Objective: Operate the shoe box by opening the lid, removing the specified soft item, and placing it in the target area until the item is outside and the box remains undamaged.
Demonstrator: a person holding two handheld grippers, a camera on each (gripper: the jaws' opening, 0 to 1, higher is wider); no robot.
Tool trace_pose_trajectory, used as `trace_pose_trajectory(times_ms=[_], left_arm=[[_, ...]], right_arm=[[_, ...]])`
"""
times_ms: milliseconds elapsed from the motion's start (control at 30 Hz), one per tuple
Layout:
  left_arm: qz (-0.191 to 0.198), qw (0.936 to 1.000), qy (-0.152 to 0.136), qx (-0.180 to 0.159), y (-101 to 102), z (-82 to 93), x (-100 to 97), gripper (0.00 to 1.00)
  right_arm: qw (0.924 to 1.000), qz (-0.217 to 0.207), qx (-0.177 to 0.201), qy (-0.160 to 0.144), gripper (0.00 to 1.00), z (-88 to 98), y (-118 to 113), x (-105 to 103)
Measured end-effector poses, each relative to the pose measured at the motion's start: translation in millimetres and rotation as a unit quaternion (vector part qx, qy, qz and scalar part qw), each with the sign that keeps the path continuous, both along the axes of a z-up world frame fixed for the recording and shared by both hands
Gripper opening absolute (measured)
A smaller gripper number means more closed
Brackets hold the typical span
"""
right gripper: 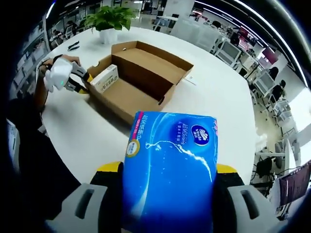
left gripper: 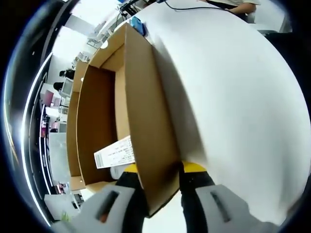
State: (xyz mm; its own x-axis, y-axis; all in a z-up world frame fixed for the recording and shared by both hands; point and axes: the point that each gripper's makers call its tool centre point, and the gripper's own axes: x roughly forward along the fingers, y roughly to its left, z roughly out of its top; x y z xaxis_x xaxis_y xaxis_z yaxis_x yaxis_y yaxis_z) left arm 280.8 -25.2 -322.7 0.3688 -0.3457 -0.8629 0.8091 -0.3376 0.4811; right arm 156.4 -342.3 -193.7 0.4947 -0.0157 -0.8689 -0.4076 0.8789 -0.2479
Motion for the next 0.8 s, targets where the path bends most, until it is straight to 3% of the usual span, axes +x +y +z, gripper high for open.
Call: trace_pose_trajectory(times_ms=[100, 167, 333, 500, 700, 800], left_arm=[[0.001, 1.0, -0.002, 0.001, 0, -0.3, 0.5, 0.24], [0.0, 1.0, -0.004, 0.003, 0, -0.5, 0.6, 0.24], [0.002, 1.0, -0.005, 0.003, 0, -0.6, 0.0, 0.24], [0.002, 1.0, -0.004, 0.004, -1, -0.7, 1.0, 0.24], [0.004, 1.0, -0.004, 0.004, 0, -0.7, 0.9, 0.24], [0.003, 1.0, -0.002, 0.004, 0, -0.6, 0.7, 0.24]], right_arm=[[0.9995, 0.029, -0.009, 0.005, 0.74, -2.3, -2, -12], [0.9973, 0.07, -0.021, 0.005, 0.74, -4.9, -4, -15], [0.9958, 0.087, -0.017, 0.022, 0.73, -18.5, -10, -22], [0.9855, 0.159, -0.043, 0.041, 0.73, -33.3, -9, -25], [0.9845, 0.159, -0.045, 0.057, 0.73, -52.3, -11, -20], [0.9792, 0.185, -0.05, 0.068, 0.73, -62.1, -10, -21]])
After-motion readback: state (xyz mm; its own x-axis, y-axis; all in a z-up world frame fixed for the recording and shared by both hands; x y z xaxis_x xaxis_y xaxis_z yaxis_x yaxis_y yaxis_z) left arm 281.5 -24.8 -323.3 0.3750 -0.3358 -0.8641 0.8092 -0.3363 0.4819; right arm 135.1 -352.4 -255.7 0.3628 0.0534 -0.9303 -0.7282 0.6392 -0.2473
